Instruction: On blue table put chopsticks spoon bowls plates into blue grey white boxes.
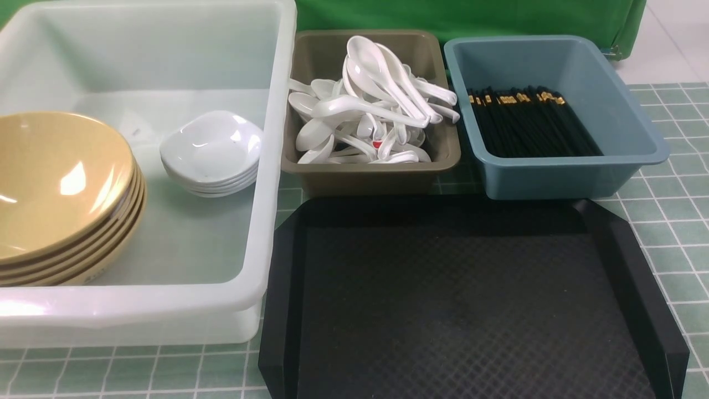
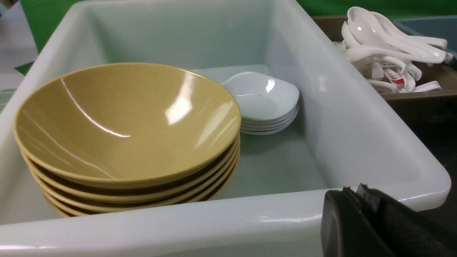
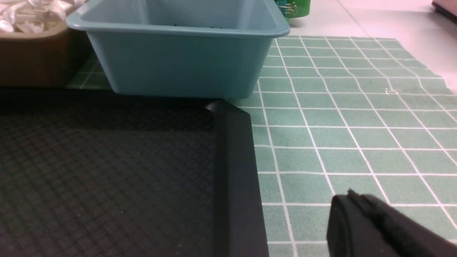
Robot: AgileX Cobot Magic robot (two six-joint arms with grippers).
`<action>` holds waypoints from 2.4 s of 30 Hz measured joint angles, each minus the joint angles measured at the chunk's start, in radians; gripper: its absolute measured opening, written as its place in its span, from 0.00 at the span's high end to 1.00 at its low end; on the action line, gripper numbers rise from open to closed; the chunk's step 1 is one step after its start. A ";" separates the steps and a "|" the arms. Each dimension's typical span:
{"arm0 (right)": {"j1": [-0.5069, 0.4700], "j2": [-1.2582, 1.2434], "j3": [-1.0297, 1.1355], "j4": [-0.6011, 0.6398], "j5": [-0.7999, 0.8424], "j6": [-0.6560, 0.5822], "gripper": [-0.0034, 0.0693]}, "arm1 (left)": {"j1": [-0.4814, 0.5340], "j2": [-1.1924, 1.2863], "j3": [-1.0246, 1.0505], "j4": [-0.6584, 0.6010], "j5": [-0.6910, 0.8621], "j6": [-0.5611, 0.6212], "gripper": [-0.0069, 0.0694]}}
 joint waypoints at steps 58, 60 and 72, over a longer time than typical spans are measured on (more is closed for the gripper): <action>0.000 0.000 -0.001 -0.003 0.005 0.000 0.88 | 0.089 -0.083 0.529 0.026 -0.483 -0.081 0.92; 0.000 0.000 -0.001 -0.003 0.005 0.000 0.88 | 0.089 -0.083 0.529 0.026 -0.483 -0.081 0.92; 0.000 0.000 -0.001 -0.003 0.005 0.000 0.86 | 0.089 -0.083 0.529 0.026 -0.483 -0.081 0.92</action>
